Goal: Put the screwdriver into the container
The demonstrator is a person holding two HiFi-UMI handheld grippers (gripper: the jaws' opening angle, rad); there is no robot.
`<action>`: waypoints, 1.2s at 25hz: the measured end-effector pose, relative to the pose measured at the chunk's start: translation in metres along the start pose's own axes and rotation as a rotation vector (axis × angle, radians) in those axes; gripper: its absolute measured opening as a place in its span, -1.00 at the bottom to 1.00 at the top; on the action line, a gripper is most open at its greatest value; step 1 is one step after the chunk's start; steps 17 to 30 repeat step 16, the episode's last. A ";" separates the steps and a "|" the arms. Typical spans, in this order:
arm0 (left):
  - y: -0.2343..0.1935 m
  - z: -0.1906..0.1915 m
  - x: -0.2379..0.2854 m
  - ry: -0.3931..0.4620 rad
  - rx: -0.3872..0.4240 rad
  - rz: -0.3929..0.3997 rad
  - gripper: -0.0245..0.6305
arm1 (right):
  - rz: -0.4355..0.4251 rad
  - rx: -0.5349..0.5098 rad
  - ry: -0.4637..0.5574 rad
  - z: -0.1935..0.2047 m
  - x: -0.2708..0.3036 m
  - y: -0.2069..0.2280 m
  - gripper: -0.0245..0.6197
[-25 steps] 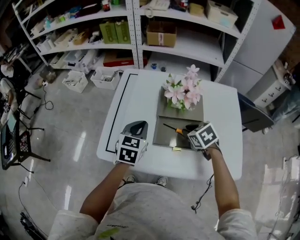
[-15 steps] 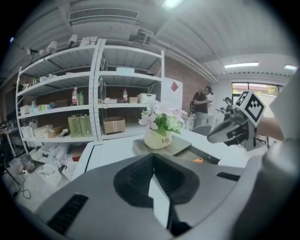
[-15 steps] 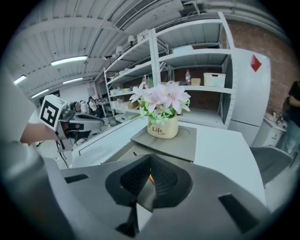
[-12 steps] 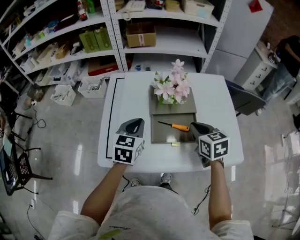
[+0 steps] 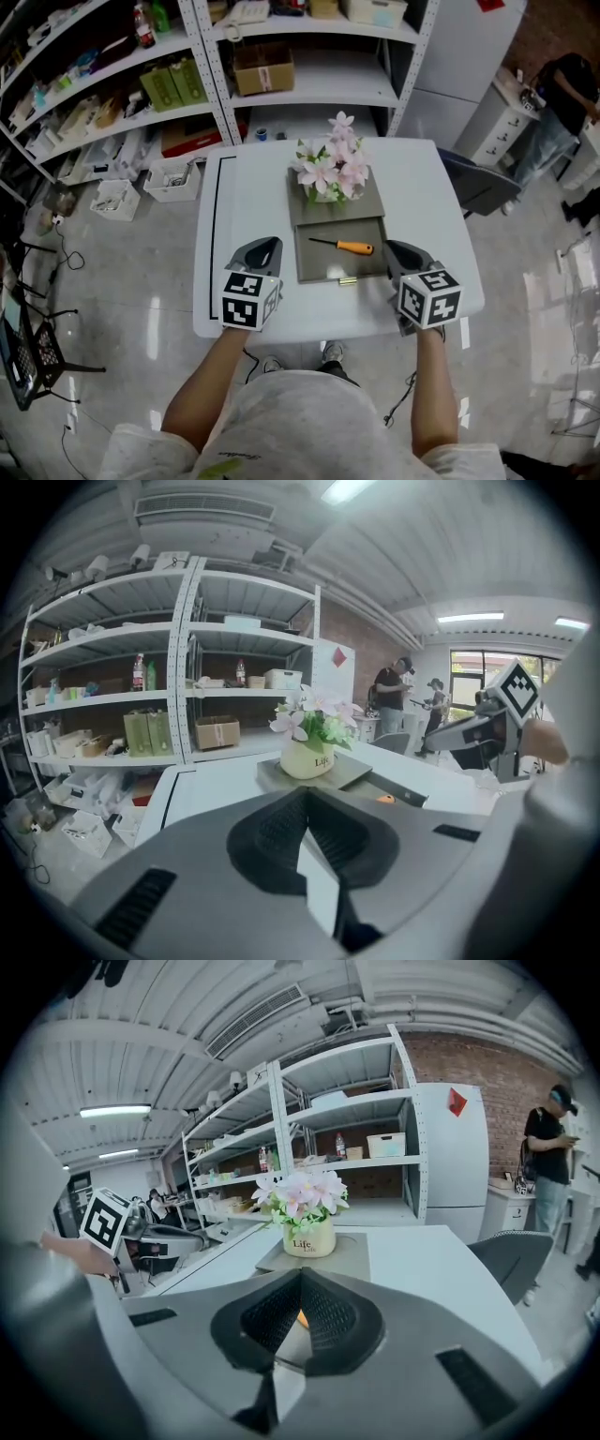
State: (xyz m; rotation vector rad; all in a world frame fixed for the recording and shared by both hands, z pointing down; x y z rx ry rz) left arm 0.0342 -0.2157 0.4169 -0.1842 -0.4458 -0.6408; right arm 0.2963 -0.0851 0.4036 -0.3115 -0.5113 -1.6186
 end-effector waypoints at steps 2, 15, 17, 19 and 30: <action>0.000 0.000 0.001 0.001 -0.004 0.002 -0.91 | 0.000 0.000 0.004 -0.001 0.000 -0.001 -0.91; -0.002 -0.001 0.005 0.002 -0.009 -0.001 -0.91 | -0.014 -0.015 0.003 -0.005 0.005 0.000 -0.91; -0.003 -0.001 0.006 0.002 -0.009 -0.002 -0.91 | -0.014 -0.015 0.002 -0.005 0.006 0.001 -0.91; -0.003 -0.001 0.006 0.002 -0.009 -0.002 -0.91 | -0.014 -0.015 0.002 -0.005 0.006 0.001 -0.91; -0.003 -0.001 0.006 0.002 -0.009 -0.002 -0.91 | -0.014 -0.015 0.002 -0.005 0.006 0.001 -0.91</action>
Point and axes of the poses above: the fingertips, and each gripper's own axes: x forward along the fingers, y to its right, z out of its underside, the point moved 9 cm from there along -x, backward along the fingers, and after that the axes turned 2 degrees about -y, right-handed, at the moved point
